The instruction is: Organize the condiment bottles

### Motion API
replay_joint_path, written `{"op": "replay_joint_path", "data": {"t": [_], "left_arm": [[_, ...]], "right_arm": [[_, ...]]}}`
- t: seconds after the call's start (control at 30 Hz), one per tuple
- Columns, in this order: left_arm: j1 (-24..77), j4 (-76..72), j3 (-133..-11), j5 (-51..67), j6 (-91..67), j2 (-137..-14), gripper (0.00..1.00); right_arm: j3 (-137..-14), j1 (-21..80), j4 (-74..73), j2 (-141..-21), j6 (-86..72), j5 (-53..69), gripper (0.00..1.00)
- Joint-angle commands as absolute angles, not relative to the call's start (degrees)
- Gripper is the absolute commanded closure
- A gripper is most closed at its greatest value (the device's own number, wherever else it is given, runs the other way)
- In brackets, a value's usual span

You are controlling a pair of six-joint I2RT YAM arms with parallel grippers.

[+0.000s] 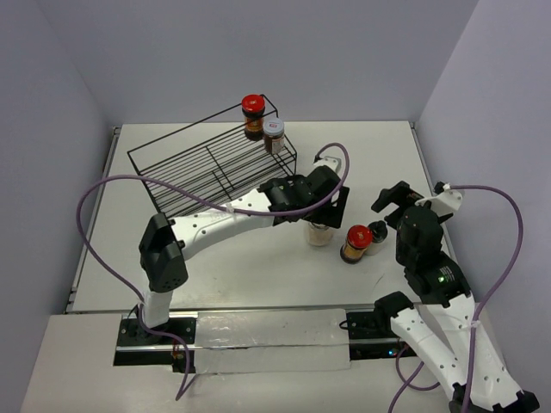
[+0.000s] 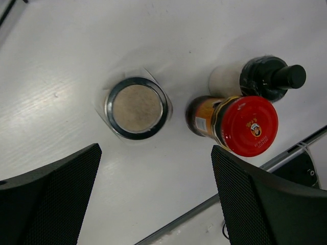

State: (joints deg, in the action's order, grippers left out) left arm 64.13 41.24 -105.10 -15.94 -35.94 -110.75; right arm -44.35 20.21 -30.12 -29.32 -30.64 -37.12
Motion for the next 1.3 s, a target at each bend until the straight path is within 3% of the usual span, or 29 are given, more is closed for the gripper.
{"op": "replay_joint_path", "data": {"t": [0.0,0.5,1.03,1.2,1.27], "left_arm": [[65.60,41.99,-108.53,-15.33,-39.34,-114.51,0.03],[66.36,47.35,-113.55,-25.59,-41.03,-121.56,0.01],[65.36,44.80,-116.81,-27.98,-38.01,-126.24,0.01],[65.13,44.82,-117.42,-27.86,-37.53,-127.22,0.04],[65.13,44.78,-117.51,-28.58,-37.09,-127.38,0.10]], "right_arm": [[-46.14,20.16,-30.26,-31.10,-31.50,-40.14,0.00],[-45.26,20.13,-27.86,-31.20,-30.86,-36.82,0.00],[-44.53,20.10,-28.41,-31.64,-32.07,-34.01,0.00],[-44.30,20.13,-28.52,-31.68,-32.69,-33.58,0.00],[-44.10,20.13,-28.30,-31.77,-32.80,-33.27,0.00]]}}
